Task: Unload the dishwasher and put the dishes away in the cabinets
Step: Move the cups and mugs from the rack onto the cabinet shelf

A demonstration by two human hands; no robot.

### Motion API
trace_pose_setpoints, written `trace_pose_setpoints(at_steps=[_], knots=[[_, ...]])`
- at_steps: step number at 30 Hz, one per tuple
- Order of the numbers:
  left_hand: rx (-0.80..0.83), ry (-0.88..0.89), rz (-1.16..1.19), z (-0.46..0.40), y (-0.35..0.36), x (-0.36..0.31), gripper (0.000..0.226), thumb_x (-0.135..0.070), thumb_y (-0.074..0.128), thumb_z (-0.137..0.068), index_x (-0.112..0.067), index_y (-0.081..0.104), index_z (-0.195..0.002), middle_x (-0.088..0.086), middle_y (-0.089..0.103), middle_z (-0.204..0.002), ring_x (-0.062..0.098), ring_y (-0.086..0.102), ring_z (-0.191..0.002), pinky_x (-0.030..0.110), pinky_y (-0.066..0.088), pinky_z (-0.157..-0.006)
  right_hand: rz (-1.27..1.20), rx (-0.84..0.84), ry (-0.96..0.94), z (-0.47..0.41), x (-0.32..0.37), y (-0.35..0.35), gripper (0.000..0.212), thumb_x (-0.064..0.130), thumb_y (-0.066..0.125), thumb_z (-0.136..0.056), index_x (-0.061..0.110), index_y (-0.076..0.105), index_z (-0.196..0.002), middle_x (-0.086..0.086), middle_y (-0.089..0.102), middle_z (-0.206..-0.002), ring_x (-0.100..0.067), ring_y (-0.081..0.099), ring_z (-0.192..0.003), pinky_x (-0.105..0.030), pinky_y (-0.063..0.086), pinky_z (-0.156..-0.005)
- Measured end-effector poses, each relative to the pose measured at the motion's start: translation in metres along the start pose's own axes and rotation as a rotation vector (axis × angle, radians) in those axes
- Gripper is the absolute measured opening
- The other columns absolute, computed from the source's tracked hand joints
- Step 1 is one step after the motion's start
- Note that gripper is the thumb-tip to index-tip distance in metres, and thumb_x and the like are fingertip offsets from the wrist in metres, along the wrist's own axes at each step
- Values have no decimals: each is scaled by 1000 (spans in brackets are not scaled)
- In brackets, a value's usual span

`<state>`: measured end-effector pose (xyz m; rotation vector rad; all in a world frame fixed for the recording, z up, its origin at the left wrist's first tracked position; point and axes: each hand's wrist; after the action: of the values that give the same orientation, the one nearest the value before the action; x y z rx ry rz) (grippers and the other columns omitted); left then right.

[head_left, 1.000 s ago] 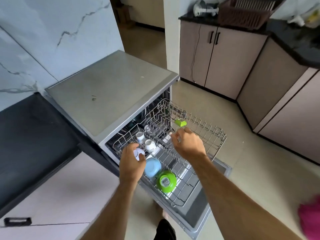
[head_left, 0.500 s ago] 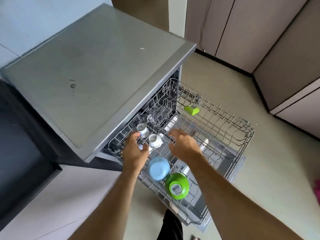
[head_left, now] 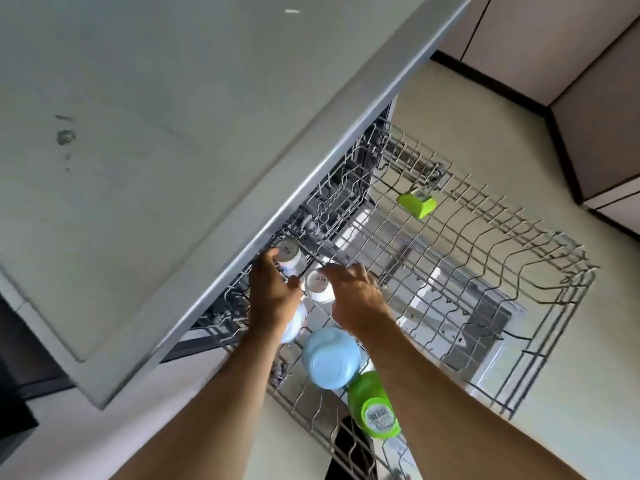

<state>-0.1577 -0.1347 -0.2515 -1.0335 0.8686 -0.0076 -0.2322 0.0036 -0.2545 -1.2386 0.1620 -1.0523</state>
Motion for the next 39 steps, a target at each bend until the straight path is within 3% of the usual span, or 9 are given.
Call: trace_pose_setpoints(at_steps=[2, 8, 12, 17, 24, 30, 33, 35, 39], knots=[[-10, 1, -5, -8, 5, 1, 62, -6, 75, -79, -8, 47, -135, 13, 53, -131, 29, 50, -121, 34, 40, -103, 16, 9, -15, -7, 0, 8, 74, -2, 53, -88, 32, 31, -151, 11, 39, -153, -26, 25, -141, -51, 30, -116], [15, -31, 5, -25, 16, -1, 57, -6, 73, -79, -5, 50, -131, 15, 56, -125, 30, 53, -115, 36, 43, -100, -13, -1, -16, -22, 2, 10, 69, 12, 61, -93, 38, 33, -150, 7, 45, -150, -33, 29, -141, -55, 46, -103], [54, -45, 86, -33, 19, -6, 52, -15, 84, -74, -5, 57, -118, -1, 56, -99, 17, 56, -94, 28, 45, -88, 38, 46, -18, -24, 3, -3, 69, 14, 59, -96, 36, 27, -154, -5, 35, -156, -37, 26, -143, -51, 36, -110], [137, -128, 120, -43, 28, 7, 70, -33, 89, -64, -11, 53, -118, 3, 64, -105, 19, 60, -95, 36, 51, -87, 62, 24, -59, -30, 1, 12, 64, 12, 57, -96, 19, 29, -153, -17, 40, -152, -45, 19, -146, -59, 23, -116], [94, -107, 144, -45, 36, 27, 60, -36, 87, -70, -28, 49, -117, -8, 66, -99, 16, 65, -87, 31, 52, -76, 36, -2, -109, -33, -7, 29, 67, 9, 70, -86, 9, 39, -144, -22, 54, -139, -45, 27, -143, -60, 24, -114], [-28, -40, 250, -27, 25, 20, 54, -40, 85, -71, -28, 54, -114, -11, 66, -98, 5, 61, -83, 13, 43, -65, -3, 67, -148, -24, -13, 16, 69, 29, 68, -88, 16, 29, -144, -7, 43, -139, -22, 34, -134, -38, 26, -119], [-81, 5, 314, -19, 15, 12, 51, -27, 86, -72, -21, 59, -115, -20, 61, -95, -6, 58, -84, 6, 43, -68, -186, 31, -87, -13, -12, 12, 68, 26, 72, -83, 18, 29, -135, -3, 47, -117, -18, 53, -103, -24, 48, -93], [-101, 24, 323, -10, 8, 5, 52, -24, 86, -71, -21, 60, -116, -24, 55, -97, -4, 57, -85, 7, 44, -68, -314, -54, -50, -6, -12, 9, 68, 20, 75, -79, 18, 31, -131, 0, 45, -109, -15, 55, -89, -17, 48, -76], [-120, 78, 408, 15, -3, -14, 51, -16, 85, -70, -19, 60, -114, -10, 52, -103, 1, 56, -87, 5, 44, -68, -476, -227, -37, 11, -13, -8, 63, 8, 76, -70, 18, 34, -117, -4, 43, -107, -17, 50, -92, -18, 46, -80]])
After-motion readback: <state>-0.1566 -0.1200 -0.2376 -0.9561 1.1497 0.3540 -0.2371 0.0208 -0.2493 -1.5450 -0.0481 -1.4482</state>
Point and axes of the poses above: each hand's wrist, its own z-axis away from the middle knuckle, its own y-axis out of the palm, x = y × z
